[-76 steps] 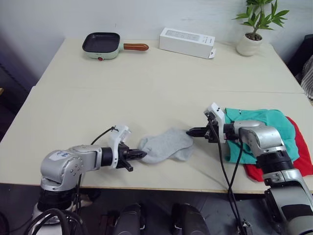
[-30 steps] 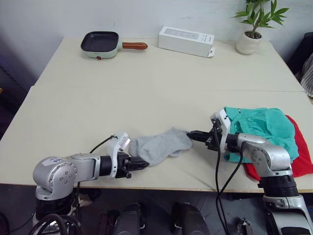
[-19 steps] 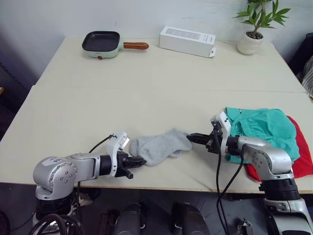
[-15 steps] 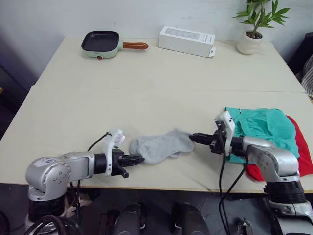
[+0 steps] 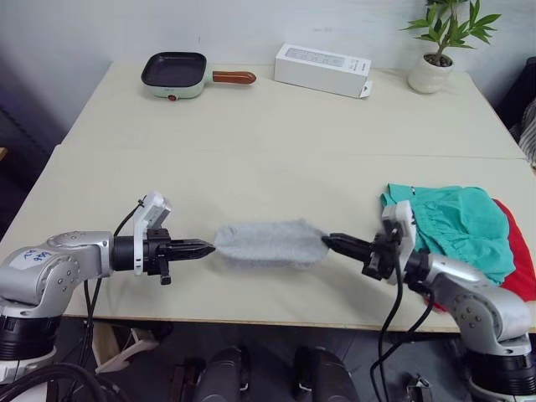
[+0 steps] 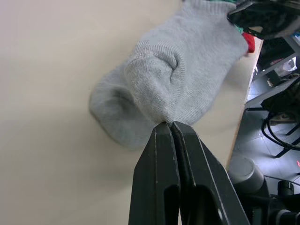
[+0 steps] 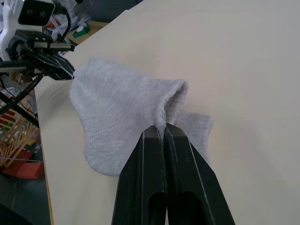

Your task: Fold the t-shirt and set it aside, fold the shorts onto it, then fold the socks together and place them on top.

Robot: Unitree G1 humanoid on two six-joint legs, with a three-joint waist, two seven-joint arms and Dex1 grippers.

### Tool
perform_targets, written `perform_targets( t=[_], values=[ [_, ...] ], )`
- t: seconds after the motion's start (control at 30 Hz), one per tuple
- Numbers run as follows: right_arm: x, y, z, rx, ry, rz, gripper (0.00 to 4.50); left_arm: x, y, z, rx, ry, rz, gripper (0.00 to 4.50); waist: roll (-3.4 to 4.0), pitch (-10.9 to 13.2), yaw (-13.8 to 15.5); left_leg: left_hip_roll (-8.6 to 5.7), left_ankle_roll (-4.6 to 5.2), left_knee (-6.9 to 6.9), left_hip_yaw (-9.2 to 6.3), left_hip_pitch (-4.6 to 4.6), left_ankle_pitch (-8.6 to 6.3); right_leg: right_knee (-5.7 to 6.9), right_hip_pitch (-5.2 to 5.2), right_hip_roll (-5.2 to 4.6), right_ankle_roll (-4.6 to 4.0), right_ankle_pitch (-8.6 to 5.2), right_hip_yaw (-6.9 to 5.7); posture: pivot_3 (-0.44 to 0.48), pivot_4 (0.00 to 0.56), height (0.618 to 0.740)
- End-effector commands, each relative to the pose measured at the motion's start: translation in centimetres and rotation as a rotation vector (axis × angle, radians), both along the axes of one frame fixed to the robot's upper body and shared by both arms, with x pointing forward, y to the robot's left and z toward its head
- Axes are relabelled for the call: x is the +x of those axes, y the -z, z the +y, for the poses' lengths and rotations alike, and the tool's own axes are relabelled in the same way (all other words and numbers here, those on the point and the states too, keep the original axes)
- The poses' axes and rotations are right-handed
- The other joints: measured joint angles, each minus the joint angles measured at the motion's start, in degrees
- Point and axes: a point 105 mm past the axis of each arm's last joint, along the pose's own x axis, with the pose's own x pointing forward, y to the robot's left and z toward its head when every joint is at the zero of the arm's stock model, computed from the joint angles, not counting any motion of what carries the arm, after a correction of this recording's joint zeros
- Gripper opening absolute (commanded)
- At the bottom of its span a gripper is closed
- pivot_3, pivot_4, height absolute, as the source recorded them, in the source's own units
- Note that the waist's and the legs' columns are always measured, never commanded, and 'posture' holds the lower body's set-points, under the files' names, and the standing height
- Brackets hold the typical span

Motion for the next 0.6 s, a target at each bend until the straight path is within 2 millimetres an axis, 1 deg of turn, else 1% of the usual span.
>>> perform_targets(
  t=[0.03, 0.13, 0.33, 0.6],
  values=[
    [0.1, -0.1, 0.5, -0.012, 0.03, -0.064, 0.0, 0.7, -0.1, 0.1, 0.004, 0.038, 0.003, 0.04, 0.0, 0.0, -0.06, -0.01, 0.01, 0.01, 0.0, -0.04, 0.01, 0.03, -0.03, 0.0, 0.0, 0.0, -0.01, 0.0, 0.15, 0.74],
    [0.4, 0.2, 0.4, -0.025, 0.055, -0.077, 0.0, 0.9, 0.2, -0.4, -0.002, 0.061, 0.025, 0.04, 0.0, 0.0, -0.24, -0.02, 0.31, 0.03, -0.01, -0.11, 0.19, 0.08, -0.1, 0.01, 0.0, 0.0, -0.05, 0.0, 0.15, 0.74],
    [0.7, 1.1, 0.4, -0.066, 0.031, -0.089, 0.0, 1.1, 1.6, -1.1, 0.021, 0.063, 0.062, 0.04, -0.01, 0.0, -0.27, -0.01, 0.33, 0.04, -0.03, -0.1, 0.21, 0.15, -0.1, 0.06, 0.01, 0.0, -0.06, 0.0, 0.15, 0.74],
    [1.5, 2.3, 0.3, -0.096, 0.046, -0.09, 0.0, 1.0, 2.7, -0.9, 0.047, 0.042, 0.073, 0.04, -0.01, 0.0, -0.28, -0.02, 0.38, 0.09, -0.03, -0.09, 0.25, 0.22, -0.1, 0.04, 0.01, 0.0, -0.07, 0.0, 0.15, 0.74]
  ],
)
